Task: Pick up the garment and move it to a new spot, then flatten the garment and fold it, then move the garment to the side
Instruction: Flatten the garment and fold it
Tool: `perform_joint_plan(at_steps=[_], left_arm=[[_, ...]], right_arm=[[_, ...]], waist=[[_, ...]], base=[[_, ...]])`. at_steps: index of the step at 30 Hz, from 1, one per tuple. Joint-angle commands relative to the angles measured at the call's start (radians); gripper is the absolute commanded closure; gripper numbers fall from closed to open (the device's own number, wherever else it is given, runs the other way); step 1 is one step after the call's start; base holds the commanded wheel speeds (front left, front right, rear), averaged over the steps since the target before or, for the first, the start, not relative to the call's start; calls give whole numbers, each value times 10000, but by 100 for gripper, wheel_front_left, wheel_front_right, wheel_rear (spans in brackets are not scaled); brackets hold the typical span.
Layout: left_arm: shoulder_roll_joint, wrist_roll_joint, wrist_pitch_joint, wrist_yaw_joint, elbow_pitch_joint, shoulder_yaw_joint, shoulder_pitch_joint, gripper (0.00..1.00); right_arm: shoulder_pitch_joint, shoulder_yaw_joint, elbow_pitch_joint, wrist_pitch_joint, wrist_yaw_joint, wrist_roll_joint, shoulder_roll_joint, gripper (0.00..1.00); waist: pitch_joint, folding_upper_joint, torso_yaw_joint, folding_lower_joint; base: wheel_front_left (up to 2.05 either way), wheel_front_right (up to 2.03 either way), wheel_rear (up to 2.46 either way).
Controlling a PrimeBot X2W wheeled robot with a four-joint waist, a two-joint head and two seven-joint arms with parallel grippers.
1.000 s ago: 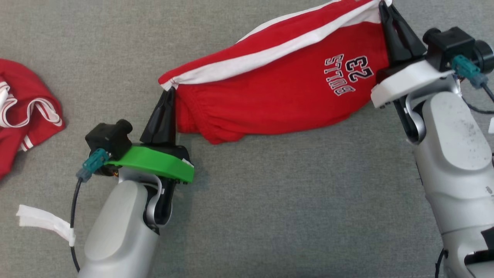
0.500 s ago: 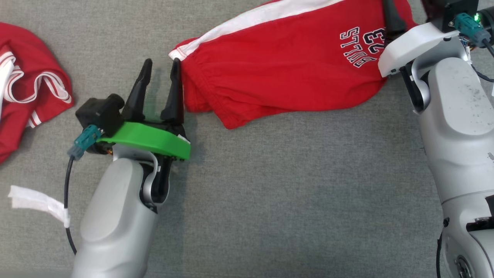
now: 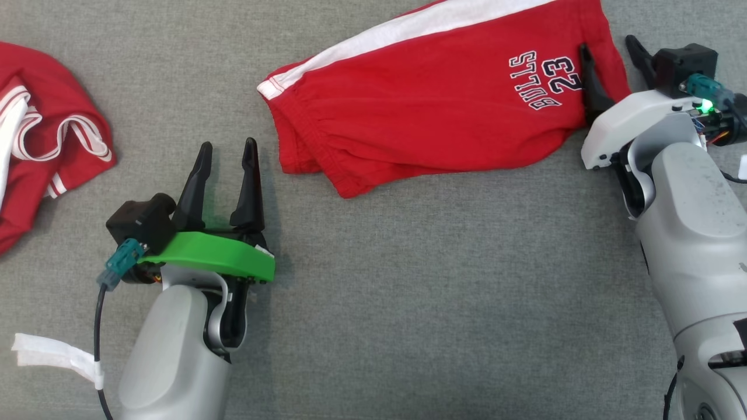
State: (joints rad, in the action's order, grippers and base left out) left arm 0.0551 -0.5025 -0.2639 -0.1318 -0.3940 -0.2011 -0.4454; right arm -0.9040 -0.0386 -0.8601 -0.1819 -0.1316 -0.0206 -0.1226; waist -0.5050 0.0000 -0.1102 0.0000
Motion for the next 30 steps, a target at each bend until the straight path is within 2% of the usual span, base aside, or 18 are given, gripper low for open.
perform_joint_plan(at_steps=[1, 2, 11, 16, 22, 30], left_arm=[[17, 35, -5, 22, 18, 66, 114, 0], [13, 60, -5, 22, 3, 97, 131, 0], [-15, 361, -5, 22, -199, 241, 621, 0], [-23, 604, -5, 22, -274, 167, 1026, 0], [-18, 744, -5, 22, -398, 184, 1629, 0], [-24, 745, -5, 22, -429, -20, 2223, 0]], right_arm=[[277, 173, -482, 330, 15, -127, 95, 77], [317, 257, -641, 402, 14, -224, 121, 100], [1235, 88, -1091, -429, 29, -1331, -333, 100], [2140, 248, -622, -709, 29, -2014, -723, 100], [3373, -76, 174, -817, 26, -2753, -1177, 100], [4428, -727, 1124, -839, 18, -2803, -1281, 100]], waist=[[21, 0, 1, 0], [55, 0, 5, 0], [1000, 0, 197, 0], [1649, 0, 361, 0], [2335, 0, 431, 0], [2840, 0, 403, 0]], base=[[0, 0, 0], [0, 0, 0], [0, 0, 0], [0, 0, 0], [0, 0, 0], [0, 0, 0]])
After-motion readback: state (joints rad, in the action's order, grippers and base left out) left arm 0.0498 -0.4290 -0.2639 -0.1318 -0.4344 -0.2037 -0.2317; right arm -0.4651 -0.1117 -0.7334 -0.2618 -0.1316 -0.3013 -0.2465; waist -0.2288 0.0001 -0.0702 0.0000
